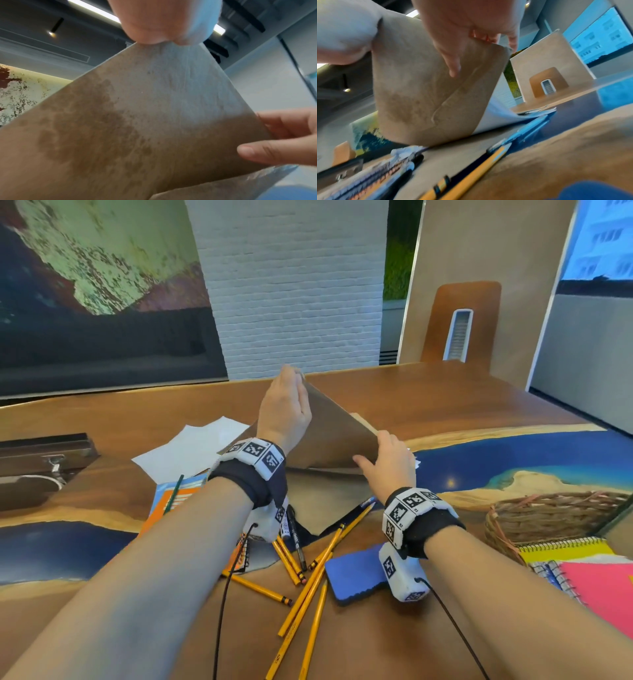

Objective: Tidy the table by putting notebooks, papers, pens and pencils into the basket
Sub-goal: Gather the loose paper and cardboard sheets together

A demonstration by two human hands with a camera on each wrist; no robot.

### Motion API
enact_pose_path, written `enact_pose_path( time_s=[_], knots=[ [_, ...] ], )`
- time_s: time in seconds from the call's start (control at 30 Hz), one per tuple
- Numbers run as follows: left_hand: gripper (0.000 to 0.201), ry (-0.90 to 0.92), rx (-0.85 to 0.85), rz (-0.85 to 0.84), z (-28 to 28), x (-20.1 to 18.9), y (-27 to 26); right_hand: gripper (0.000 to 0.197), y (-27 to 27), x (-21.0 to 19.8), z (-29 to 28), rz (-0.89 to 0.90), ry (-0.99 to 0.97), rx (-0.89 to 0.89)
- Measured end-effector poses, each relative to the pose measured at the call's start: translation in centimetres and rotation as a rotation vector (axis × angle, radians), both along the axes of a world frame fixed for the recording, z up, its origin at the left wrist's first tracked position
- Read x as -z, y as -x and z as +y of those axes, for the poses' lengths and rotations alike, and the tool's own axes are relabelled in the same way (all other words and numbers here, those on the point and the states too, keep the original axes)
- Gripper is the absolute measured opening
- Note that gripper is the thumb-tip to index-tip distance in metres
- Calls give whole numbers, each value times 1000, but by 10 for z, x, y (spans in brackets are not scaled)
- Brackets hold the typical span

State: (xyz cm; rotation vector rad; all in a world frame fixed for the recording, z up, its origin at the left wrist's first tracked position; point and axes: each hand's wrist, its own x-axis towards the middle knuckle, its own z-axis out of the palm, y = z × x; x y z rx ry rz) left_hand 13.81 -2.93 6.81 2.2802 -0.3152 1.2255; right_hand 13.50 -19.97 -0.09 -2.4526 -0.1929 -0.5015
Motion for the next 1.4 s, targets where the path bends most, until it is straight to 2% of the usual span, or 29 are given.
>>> enact_pose_path(
  time_s=[0.07,0.2,0.33,0.43,0.57,0.63,0.7,0.8,0.9,0.97,1.0,1.03,1.13,1.17,1.2,1.27,1.3,1.37,1.4],
  knots=[
    [28,39,-19,-16,-3,-13,4,39,4,-10,-7,-25,-123,-23],
    [29,159,-5,-52,-7,-40,14,18,14,-34,-16,-81,-248,-81],
    [30,263,54,-19,-11,-59,35,12,26,-58,-31,-152,-357,-40],
    [44,181,19,1,-7,-59,49,13,34,-75,-46,-176,-475,15],
    [72,155,-188,-69,1,-55,56,14,44,-92,-67,-237,-628,126],
    [86,264,-251,15,-1,-52,60,17,52,-97,-76,-255,-695,197],
    [99,387,-208,136,-4,-41,57,23,57,-100,-82,-255,-775,255],
    [118,318,-64,368,-18,-25,58,29,62,-102,-91,-223,-916,318],
    [109,139,-55,683,-44,-16,61,28,67,-102,-96,-224,-949,336],
    [106,217,56,745,-65,-18,61,26,73,-100,-95,-222,-938,326],
    [111,338,141,766,-74,-22,62,26,76,-99,-94,-216,-930,310],
    [115,490,230,762,-81,-27,61,27,77,-98,-91,-209,-920,289],
    [108,907,441,697,-101,-36,55,27,84,-91,-91,-193,-915,228],
    [103,992,499,664,-107,-39,54,26,85,-88,-95,-182,-919,205],
    [88,1057,540,622,-113,-42,54,22,86,-85,-99,-164,-911,181],
    [57,1133,574,568,-123,-49,56,14,89,-79,-110,-106,-842,158],
    [50,1132,582,563,-127,-52,56,15,91,-77,-117,-85,-812,167],
    [47,1082,589,579,-135,-57,58,27,97,-77,-134,-90,-807,216],
    [55,1050,607,608,-138,-61,62,36,99,-78,-143,-109,-828,248]
  ],
)
